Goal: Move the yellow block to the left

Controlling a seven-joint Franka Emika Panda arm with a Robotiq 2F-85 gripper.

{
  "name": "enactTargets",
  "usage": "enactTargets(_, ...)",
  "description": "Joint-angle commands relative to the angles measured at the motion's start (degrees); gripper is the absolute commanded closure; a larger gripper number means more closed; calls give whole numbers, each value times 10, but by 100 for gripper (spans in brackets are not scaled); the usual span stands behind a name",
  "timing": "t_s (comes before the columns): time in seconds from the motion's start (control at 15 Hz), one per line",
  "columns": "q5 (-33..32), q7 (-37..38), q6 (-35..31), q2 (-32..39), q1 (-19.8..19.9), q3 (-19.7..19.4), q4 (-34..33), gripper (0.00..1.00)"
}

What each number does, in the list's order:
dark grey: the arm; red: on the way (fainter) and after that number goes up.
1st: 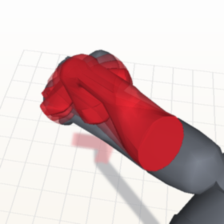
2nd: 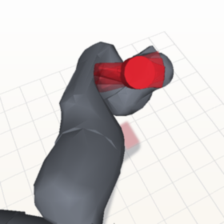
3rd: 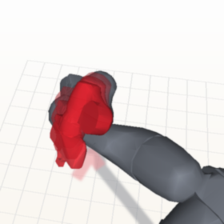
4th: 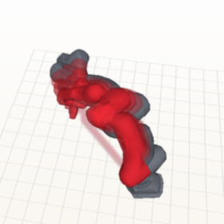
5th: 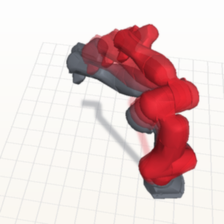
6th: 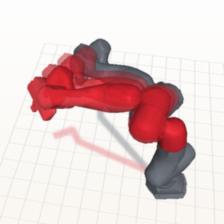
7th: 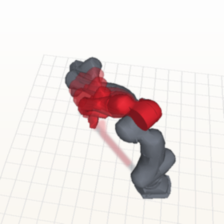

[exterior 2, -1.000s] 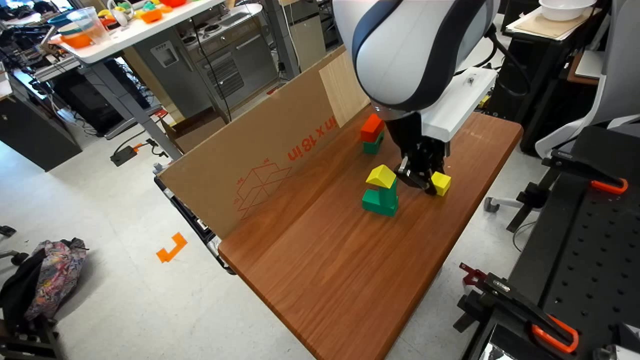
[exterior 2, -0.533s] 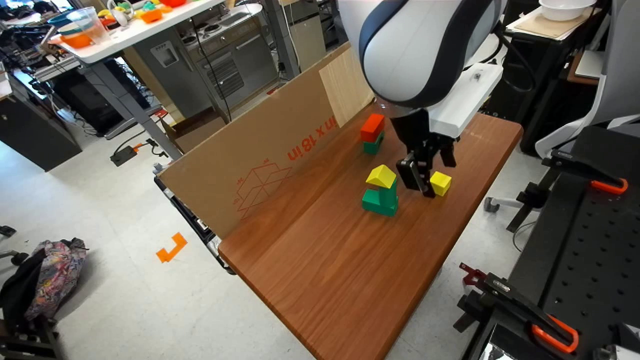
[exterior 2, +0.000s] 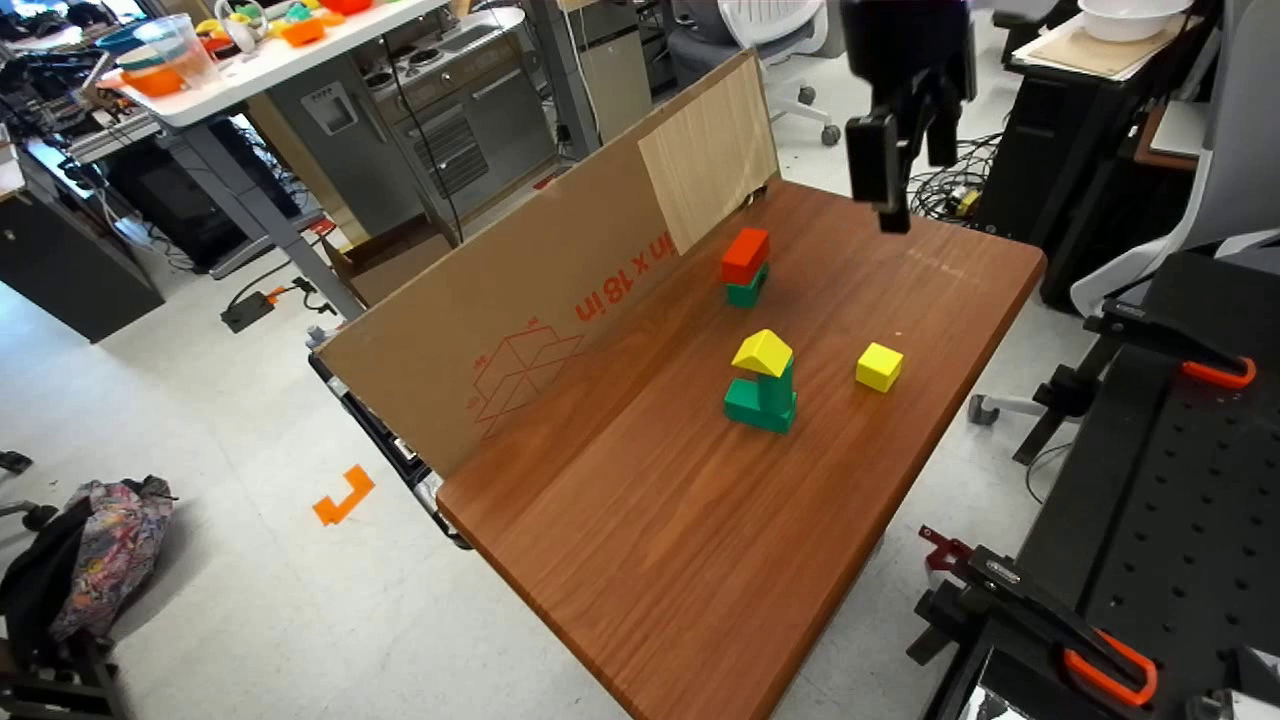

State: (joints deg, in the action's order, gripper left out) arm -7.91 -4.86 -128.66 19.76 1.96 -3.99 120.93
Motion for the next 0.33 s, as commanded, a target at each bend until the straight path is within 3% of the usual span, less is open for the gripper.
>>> enactTargets(0.0, -4, -10, 8, -22, 10, 0, 9, 0)
enactTargets(0.27, -7, -21, 11, -50, 16, -2, 31, 0)
